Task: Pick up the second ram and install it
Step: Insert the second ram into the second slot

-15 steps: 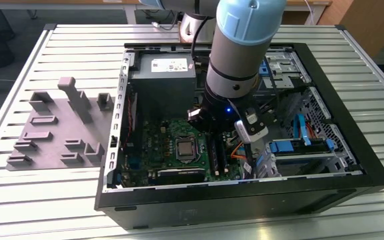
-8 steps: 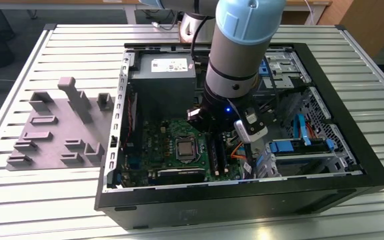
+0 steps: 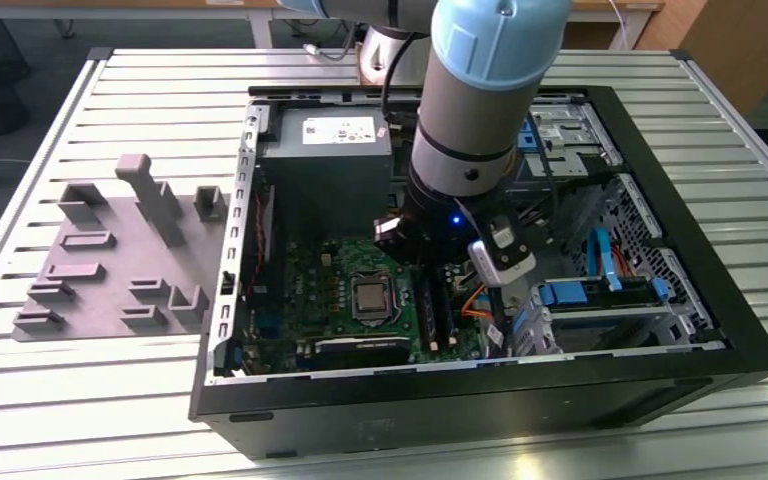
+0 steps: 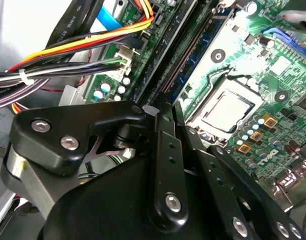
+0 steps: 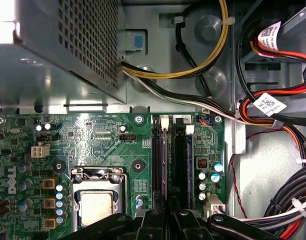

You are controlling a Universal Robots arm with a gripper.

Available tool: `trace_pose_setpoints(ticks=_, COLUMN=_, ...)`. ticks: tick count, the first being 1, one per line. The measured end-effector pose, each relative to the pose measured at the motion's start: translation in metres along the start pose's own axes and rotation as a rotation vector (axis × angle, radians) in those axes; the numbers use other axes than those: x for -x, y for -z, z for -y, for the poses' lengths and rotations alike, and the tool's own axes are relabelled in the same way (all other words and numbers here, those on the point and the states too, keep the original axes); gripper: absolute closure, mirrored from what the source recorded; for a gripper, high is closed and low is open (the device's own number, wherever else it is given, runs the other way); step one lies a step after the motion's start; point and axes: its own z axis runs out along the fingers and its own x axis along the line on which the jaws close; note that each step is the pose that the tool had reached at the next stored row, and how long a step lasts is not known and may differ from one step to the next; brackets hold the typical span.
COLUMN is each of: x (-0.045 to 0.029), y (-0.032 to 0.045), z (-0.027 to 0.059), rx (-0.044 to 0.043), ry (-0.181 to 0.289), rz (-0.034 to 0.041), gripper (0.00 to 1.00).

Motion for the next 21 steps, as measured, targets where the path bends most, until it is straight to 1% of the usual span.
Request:
trace_pose_setpoints(ticks=6, x=0.0006, y=-0.0002, z=0.0008, rx=0.0001, ry=-0.001, rz=0.0001, gripper=0.86)
trace_pose_setpoints(ticks=13, x=0.0007, y=-0.0029, z=0.0012, rx=0.0, ry=0.001, rz=-0.0021, gripper=0.86)
trace_pose_setpoints(ticks=21, x=0.0007, y=-0.0044, z=0.0013, rx=-0.0001, ry=0.002, rz=-0.0025, gripper=0.86)
